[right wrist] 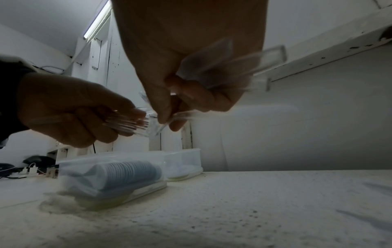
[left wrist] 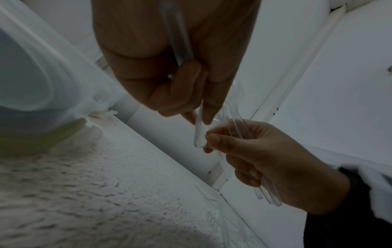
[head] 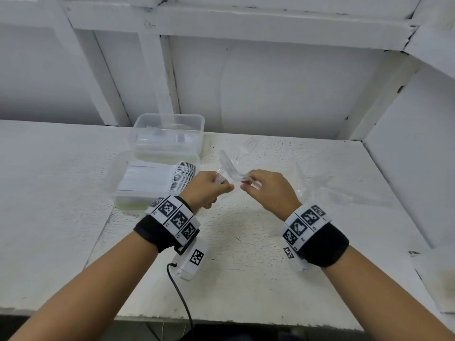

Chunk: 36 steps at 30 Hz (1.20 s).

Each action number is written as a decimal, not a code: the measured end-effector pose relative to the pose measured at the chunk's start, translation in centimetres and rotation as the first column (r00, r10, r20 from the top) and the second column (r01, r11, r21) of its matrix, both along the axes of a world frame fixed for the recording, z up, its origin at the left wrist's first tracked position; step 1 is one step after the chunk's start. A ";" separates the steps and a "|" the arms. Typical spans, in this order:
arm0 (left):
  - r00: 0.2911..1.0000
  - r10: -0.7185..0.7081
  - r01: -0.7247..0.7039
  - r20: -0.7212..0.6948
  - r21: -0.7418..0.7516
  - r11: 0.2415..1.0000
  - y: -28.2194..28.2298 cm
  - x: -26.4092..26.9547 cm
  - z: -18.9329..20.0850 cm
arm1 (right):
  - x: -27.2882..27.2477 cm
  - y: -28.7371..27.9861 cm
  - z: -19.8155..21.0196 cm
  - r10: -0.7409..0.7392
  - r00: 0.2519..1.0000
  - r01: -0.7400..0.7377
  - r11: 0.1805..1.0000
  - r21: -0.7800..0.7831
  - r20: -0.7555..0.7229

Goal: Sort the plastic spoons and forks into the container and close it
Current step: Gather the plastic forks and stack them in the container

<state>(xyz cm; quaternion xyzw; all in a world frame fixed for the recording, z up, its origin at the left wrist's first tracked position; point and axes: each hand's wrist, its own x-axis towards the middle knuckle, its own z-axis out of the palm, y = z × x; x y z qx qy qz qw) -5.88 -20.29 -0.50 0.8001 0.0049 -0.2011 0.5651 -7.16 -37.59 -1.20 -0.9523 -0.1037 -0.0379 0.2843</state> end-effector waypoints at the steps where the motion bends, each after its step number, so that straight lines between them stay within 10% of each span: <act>1: 1.000 0.004 -0.004 0.000 -0.008 1.000 0.2 -0.3 0.0 | -0.3 0.3 -0.1 -0.015 1.000 0.015 1.000 -0.025 -0.007; 10: 0.997 0.068 -0.066 0.026 -0.088 0.994 1.3 -2.3 -0.1 | -1.7 1.2 -0.5 -0.011 0.989 0.016 0.999 0.032 -0.150; 13: 0.997 0.052 -0.048 0.053 -0.073 0.996 1.7 -2.7 0.0 | -2.0 0.9 -0.1 -0.070 0.983 0.113 0.958 0.263 -0.168; 22: 0.998 -0.002 0.008 0.060 -0.105 0.994 2.0 -3.2 -0.6 | -1.8 1.2 1.6 -0.111 0.941 0.324 0.577 0.750 -0.321; 32: 0.974 -0.208 0.162 -0.088 -0.366 0.916 2.0 -3.8 -0.4 | -0.8 2.8 0.4 0.043 0.904 0.416 0.140 0.899 -0.425; 36: 0.958 -0.261 0.199 -0.115 -0.386 0.901 2.4 -3.7 -0.2 | -0.5 2.4 0.5 0.110 0.899 0.415 0.090 0.905 -0.423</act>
